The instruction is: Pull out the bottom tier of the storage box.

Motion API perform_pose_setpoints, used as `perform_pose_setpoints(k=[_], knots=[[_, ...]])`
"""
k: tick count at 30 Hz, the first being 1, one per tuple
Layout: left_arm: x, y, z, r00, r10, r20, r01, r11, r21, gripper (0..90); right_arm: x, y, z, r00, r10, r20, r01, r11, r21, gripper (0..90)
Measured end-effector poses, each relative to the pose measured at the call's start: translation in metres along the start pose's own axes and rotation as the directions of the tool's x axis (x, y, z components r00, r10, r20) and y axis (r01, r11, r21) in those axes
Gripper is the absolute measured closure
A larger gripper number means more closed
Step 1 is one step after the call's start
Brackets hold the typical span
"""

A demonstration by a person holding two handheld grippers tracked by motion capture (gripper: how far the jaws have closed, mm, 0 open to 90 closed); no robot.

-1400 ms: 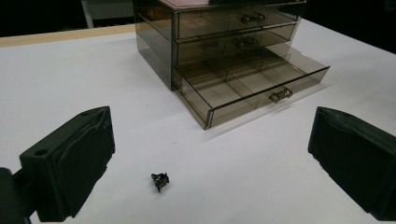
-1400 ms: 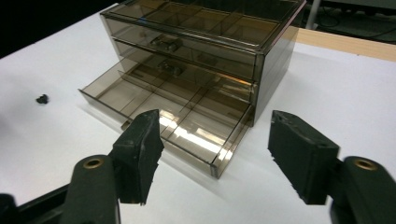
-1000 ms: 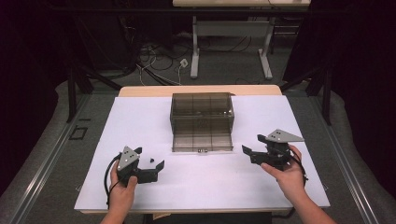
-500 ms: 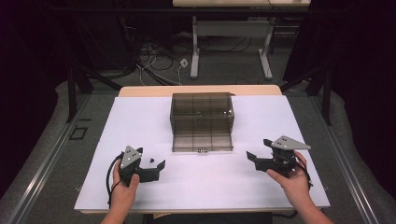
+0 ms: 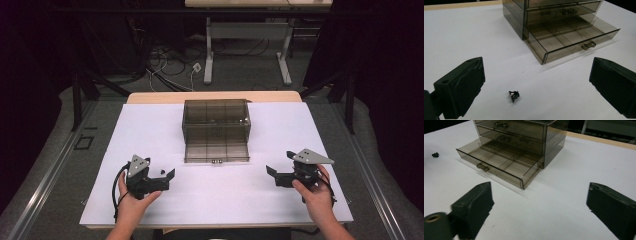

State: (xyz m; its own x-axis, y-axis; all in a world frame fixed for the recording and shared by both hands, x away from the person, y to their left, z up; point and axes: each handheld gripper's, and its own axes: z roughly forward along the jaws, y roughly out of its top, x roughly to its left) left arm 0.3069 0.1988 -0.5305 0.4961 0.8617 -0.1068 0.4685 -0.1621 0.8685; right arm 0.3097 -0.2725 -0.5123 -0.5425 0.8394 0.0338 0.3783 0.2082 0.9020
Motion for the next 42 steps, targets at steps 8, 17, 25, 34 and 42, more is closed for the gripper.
perform_pose_setpoints(k=[8, 17, 25, 34, 42], knots=[[0.006, 0.007, 0.006, 0.9995, -0.021, -0.023, 0.022, 0.999, 0.039, 0.2, -0.001, -0.002, 0.002, 1.0, 0.001, -0.007, -0.001, 0.9998, 0.018, 0.0], [0.014, 0.015, 0.014, 0.9967, -0.045, -0.068, 0.051, 0.9947, 0.089, 6.3, -0.004, -0.001, 0.001, 0.9998, 0.011, -0.015, -0.01, 0.9998, 0.014, 0.0], [0.022, 0.024, 0.014, 0.9877, -0.132, -0.084, 0.14, 0.9853, 0.098, 15.7, -0.005, -0.002, 0.002, 0.9995, 0.021, -0.025, -0.02, 0.9995, 0.023, 0.0], [0.027, 0.032, 0.014, 0.973, -0.206, -0.104, 0.216, 0.9718, 0.096, 21.7, -0.007, -0.002, 0.002, 0.9993, 0.025, -0.029, -0.024, 0.9994, 0.025, 0.0], [0.031, 0.038, 0.015, 0.9494, -0.285, -0.133, 0.3, 0.9462, 0.12, 28.3, -0.008, -0.002, 0.002, 0.9989, 0.038, -0.026, -0.037, 0.9988, 0.031, 0.0]])
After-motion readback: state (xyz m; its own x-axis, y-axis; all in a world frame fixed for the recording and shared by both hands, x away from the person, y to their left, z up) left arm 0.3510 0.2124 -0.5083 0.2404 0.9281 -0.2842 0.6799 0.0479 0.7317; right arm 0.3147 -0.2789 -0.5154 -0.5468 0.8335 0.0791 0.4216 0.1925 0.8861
